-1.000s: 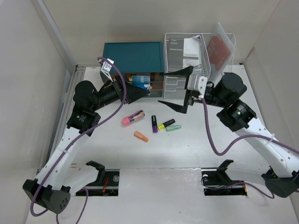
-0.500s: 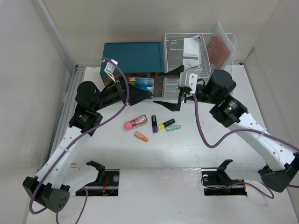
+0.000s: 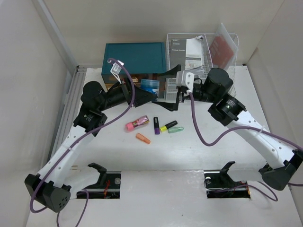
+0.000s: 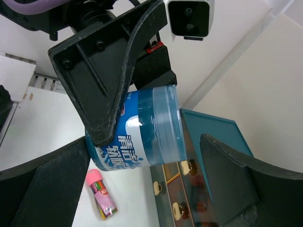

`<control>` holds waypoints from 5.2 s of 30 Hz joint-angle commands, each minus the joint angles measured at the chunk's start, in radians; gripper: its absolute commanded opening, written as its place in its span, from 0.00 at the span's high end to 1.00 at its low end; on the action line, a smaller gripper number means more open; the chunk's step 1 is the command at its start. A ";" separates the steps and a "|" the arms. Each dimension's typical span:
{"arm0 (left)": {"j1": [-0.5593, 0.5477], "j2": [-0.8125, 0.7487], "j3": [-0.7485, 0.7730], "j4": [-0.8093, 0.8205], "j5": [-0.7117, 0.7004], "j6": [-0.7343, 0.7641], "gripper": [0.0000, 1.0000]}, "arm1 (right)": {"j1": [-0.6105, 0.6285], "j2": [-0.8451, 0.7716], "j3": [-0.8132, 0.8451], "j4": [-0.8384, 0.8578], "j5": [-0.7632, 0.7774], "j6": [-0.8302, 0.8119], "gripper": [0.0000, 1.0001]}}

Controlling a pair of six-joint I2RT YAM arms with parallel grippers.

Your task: Organize the desk

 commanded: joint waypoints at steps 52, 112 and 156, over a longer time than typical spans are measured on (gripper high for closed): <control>0.100 -0.011 0.181 -0.047 -0.009 0.109 0.31 | 0.086 -0.122 -0.110 0.005 0.277 -0.123 1.00; 0.002 0.609 0.275 -0.248 -1.176 0.530 0.47 | -0.336 -0.042 -0.153 0.009 0.141 0.495 1.00; -0.160 0.223 -0.173 -0.171 -1.190 0.412 0.89 | 0.074 0.472 0.276 -0.007 1.110 0.629 1.00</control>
